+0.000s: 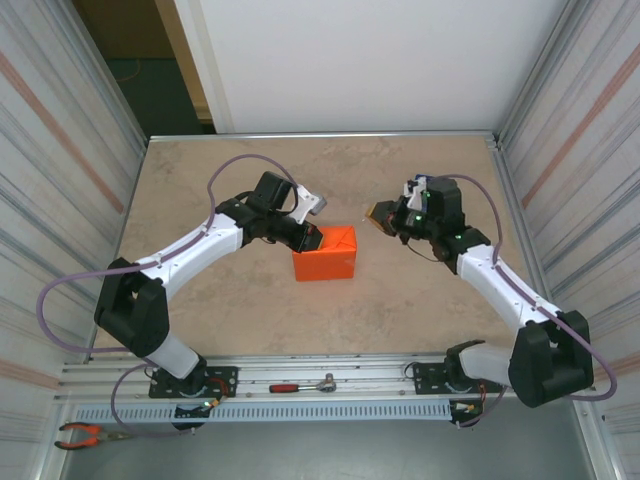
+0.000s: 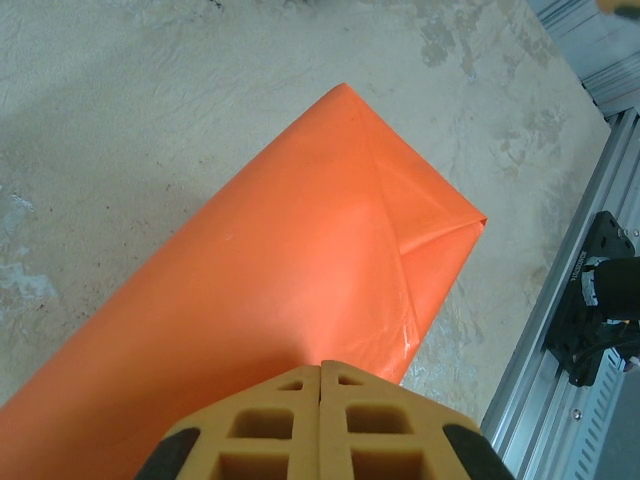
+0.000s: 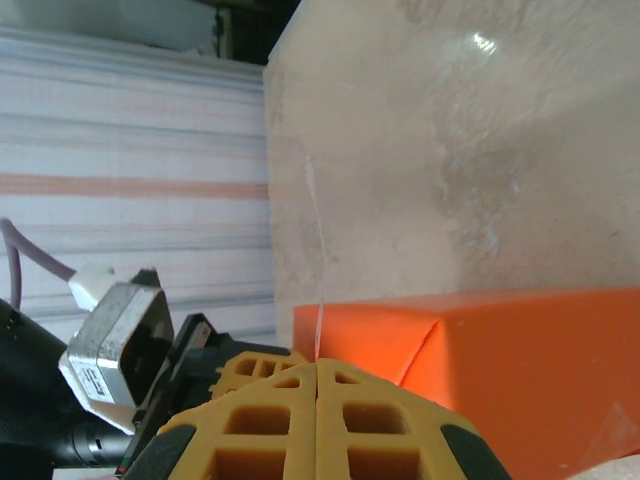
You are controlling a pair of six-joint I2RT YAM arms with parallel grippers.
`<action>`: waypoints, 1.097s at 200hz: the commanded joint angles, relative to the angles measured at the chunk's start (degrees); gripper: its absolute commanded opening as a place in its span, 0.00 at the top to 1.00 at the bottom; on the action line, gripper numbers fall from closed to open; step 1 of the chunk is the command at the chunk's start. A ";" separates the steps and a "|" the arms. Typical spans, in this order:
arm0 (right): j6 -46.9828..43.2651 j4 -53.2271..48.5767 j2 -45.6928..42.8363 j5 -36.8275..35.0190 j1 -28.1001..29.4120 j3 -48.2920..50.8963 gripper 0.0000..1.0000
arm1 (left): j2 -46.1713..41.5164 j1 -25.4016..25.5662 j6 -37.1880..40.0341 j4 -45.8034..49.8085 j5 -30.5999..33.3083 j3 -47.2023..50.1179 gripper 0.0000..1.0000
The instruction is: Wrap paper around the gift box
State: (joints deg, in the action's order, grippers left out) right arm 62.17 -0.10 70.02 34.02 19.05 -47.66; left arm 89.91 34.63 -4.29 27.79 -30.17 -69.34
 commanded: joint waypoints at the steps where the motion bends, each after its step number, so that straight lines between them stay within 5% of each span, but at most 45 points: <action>1: 2.53 -0.52 -0.58 -4.27 3.45 -1.90 1.00 | 3.61 1.40 1.30 5.75 2.37 2.45 1.00; 129: 7.29 4.29 1.04 -11.03 14.62 1.39 1.00 | 4.40 2.11 1.32 5.82 2.76 2.46 1.00; 219: 8.23 6.60 4.24 -12.05 17.17 1.32 1.00 | 4.22 2.22 1.45 5.82 2.87 2.57 1.00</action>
State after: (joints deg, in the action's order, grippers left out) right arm 69.04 4.93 73.52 23.31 35.68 -45.95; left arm 90.02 34.74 -4.25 27.62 -29.87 -69.34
